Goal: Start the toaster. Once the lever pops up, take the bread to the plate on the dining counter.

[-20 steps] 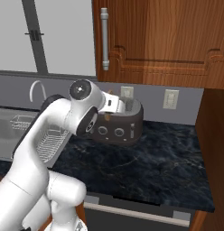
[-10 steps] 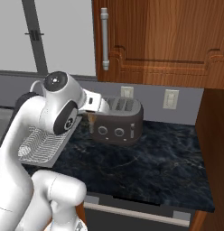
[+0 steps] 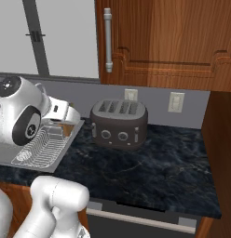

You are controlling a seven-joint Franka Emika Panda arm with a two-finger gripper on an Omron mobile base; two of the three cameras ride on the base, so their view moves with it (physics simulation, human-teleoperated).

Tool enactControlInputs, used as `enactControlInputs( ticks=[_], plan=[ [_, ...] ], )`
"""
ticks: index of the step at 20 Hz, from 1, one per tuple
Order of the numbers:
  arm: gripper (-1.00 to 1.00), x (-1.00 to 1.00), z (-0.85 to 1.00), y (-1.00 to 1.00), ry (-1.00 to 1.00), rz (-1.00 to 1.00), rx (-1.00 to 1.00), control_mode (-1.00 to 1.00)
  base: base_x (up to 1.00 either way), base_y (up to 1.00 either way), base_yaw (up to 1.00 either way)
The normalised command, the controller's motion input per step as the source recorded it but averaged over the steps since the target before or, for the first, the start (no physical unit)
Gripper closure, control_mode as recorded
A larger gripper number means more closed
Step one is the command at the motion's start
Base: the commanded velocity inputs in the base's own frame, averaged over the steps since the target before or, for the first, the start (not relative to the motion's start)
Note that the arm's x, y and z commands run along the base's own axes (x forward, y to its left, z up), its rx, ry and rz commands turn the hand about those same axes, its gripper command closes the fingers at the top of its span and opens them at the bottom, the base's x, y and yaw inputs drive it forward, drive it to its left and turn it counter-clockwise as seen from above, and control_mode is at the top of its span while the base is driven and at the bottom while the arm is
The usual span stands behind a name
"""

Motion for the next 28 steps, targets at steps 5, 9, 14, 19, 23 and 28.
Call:
enactControlInputs(
  ticks=[5, 9, 14, 19, 23, 28],
  plan=[
    [1.0, -0.49, 0.0, 0.45, 0.05, 0.0, 0.0, -1.0, 0.0, 0.0, 0.0],
    [1.0, -0.34, 0.01, 0.0, 0.04, 0.0, 0.03, -1.0, 0.0, 0.0, 0.0],
    [1.0, -0.22, -0.04, 0.01, 0.07, 0.0, 0.06, -1.0, 0.0, 0.0, 0.0],
    [1.0, -0.08, -0.05, 0.0, 0.01, 0.01, 0.03, -1.0, 0.0, 0.0, 0.0],
    [1.0, 0.0, 0.0, 0.0, 0.0, 0.0, 0.0, -1.0, 0.0, 0.0, 0.0],
    [1.0, 0.0, 0.0, 0.0, 0.0, 0.01, 0.0, -1.0, 0.0, 0.0, 0.0]
  ],
)
